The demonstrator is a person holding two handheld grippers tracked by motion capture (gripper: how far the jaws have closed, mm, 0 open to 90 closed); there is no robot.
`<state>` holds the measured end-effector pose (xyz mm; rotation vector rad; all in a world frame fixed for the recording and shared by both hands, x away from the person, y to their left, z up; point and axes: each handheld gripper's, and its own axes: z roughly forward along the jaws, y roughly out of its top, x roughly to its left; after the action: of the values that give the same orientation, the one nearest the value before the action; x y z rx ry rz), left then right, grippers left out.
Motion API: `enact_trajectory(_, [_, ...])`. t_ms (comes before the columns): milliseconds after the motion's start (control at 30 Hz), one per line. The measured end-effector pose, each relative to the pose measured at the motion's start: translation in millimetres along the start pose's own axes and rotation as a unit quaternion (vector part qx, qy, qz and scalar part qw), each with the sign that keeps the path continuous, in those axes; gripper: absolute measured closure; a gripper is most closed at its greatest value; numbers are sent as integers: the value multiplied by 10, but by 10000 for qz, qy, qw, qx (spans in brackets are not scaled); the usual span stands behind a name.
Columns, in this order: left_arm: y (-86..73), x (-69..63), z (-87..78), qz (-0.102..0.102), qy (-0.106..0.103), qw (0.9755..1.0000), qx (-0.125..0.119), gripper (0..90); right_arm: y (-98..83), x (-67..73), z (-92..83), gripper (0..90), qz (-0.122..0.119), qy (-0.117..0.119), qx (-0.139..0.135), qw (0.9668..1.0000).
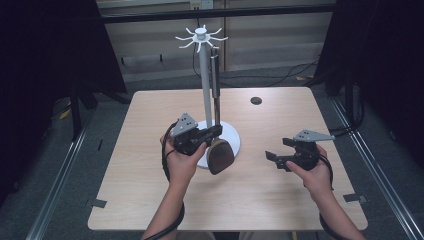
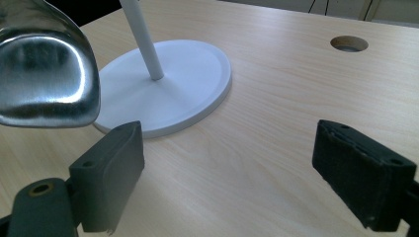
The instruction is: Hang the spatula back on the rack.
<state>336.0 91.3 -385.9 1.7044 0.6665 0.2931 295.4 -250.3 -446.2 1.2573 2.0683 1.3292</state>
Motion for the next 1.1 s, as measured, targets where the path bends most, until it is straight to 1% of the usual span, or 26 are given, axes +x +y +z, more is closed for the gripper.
enact_trajectory(33, [0,14,-5,8,-45,10000,27,867,-3,-5,0,124,-5,-8,11,10000])
enact_trajectory(100, [1,21,-4,-66,-46,10000,18,863,-2,-10,-3,124,-1,-7,9,10000])
enact_trajectory(133, [4,25,-5,-79,2,10000,45,861,0,-11,-4,124,-2,-8,-1,10000])
enact_trajectory(167, [8,40,-5,-68,-23,10000,67,859,-1,-12,-7,123,-7,-11,-5,10000])
enact_trajectory(200, [12,46,-7,-73,-2,9999,73,858,-2,-12,-6,123,-5,-9,-1,10000])
enact_trajectory(267, [9,54,-1,-115,-50,9999,49,856,-6,-10,-8,123,-10,-12,12,10000])
enact_trajectory(433, [12,63,-1,-164,-28,9998,52,850,-7,-1,-9,122,-22,-9,15,10000])
enact_trajectory(467, [13,71,-9,-171,10,9998,93,848,-7,0,-9,122,-14,-6,19,10000])
enact_trajectory(533, [11,84,-13,-200,37,9998,68,842,-9,-3,-13,122,-13,-11,15,10000])
enact_trajectory(567, [13,92,-12,-240,-18,9997,47,837,-9,-4,-16,122,-4,-20,18,10000])
enact_trajectory(633, [20,103,-20,-238,1,9997,101,817,-8,-10,-20,122,-21,-18,2,10000])
enact_trajectory(667, [21,115,-17,-236,-64,9996,102,808,-7,-9,-21,122,-10,-25,3,10000])
enact_trajectory(700, [23,118,-18,-246,-55,9996,112,797,-6,-10,-23,122,-9,-21,4,10000])
enact_trajectory(733, [29,119,-23,-226,22,9996,165,793,-7,-9,-21,122,-19,-19,0,10000])
enact_trajectory(767, [31,116,-15,-278,25,9995,134,790,-8,-8,-21,122,-25,-15,5,10000])
enact_trajectory(800, [34,122,-16,-293,-1,9995,150,787,-8,-6,-20,122,-27,-9,11,10000])
enact_trajectory(833, [33,129,-10,-304,-54,9995,114,784,-8,-1,-18,122,-22,-13,26,10000])
enact_trajectory(933, [34,136,-5,-273,-24,9995,138,751,-6,2,-15,122,-45,-7,19,10000])
enact_trajectory(967, [33,139,-4,-315,3,9994,131,751,-6,2,-14,122,-53,-1,17,10000])
enact_trajectory(1033, [32,148,0,-318,-3,9994,147,749,-7,5,-13,122,-52,6,24,10000])
enact_trajectory(1067, [32,148,6,-350,-5,9993,121,740,-8,5,-14,121,-45,2,30,10000])
enact_trajectory(1100, [33,153,3,-310,27,9994,165,718,-8,5,-13,121,-48,4,32,10000])
